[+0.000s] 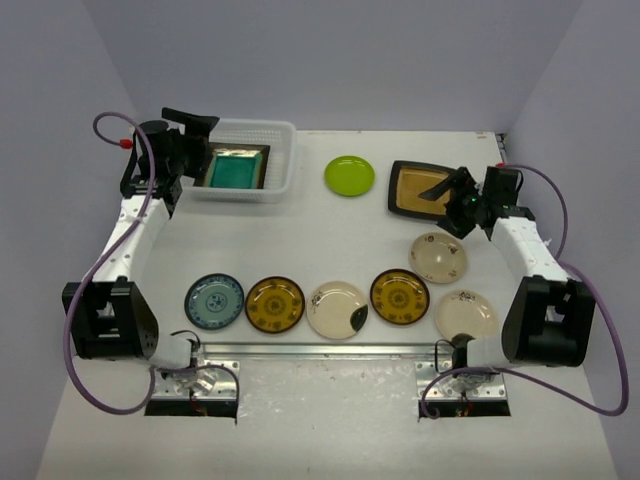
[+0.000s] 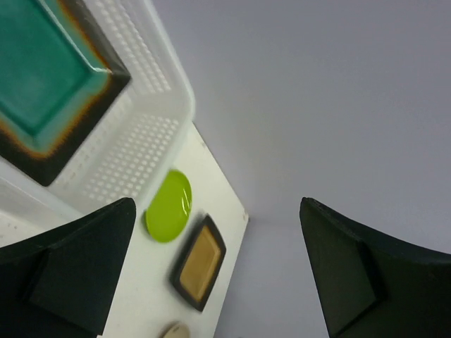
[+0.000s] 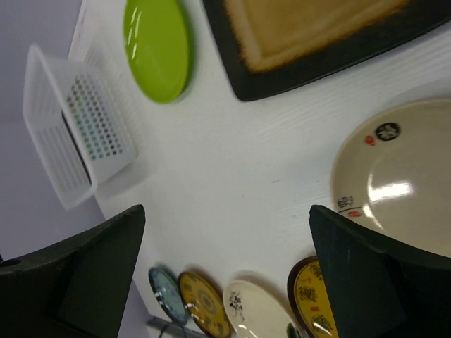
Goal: Place the plates into the plastic bin on the countertop
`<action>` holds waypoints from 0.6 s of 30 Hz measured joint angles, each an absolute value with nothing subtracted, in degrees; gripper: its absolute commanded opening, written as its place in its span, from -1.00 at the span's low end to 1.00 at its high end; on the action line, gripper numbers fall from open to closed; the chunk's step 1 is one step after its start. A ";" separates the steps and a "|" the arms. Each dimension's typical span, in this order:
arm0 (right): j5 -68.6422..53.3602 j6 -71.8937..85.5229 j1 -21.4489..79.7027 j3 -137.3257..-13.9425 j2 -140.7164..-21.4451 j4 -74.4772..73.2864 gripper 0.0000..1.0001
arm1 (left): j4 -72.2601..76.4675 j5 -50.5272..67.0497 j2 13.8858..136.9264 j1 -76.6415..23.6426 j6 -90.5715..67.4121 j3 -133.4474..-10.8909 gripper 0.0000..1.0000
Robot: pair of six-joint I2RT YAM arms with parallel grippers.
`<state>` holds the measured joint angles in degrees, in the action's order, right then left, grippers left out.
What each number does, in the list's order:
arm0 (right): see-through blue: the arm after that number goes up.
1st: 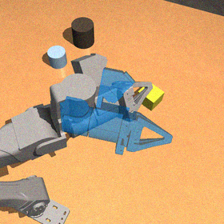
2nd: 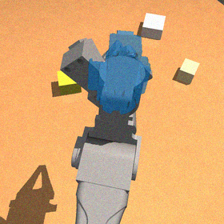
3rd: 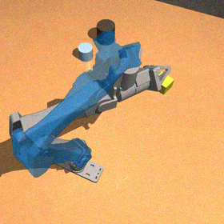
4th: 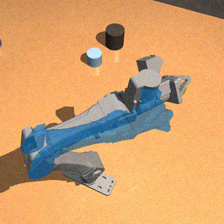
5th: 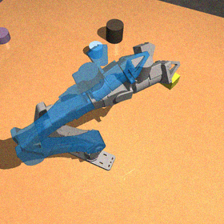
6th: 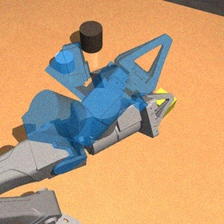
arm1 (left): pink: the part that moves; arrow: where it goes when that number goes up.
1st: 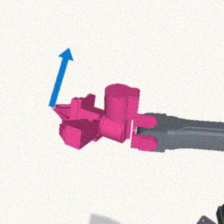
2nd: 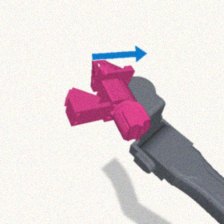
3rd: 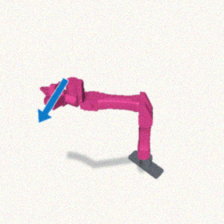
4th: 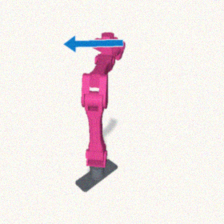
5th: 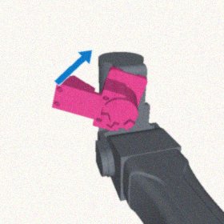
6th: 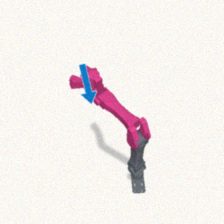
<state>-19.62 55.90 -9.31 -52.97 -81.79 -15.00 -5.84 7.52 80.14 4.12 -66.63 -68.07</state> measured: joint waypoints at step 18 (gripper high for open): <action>-9.11 77.47 -12.84 -48.64 -91.72 -3.65 0.89 | -16.70 21.73 47.22 5.25 -33.13 -45.63 1.00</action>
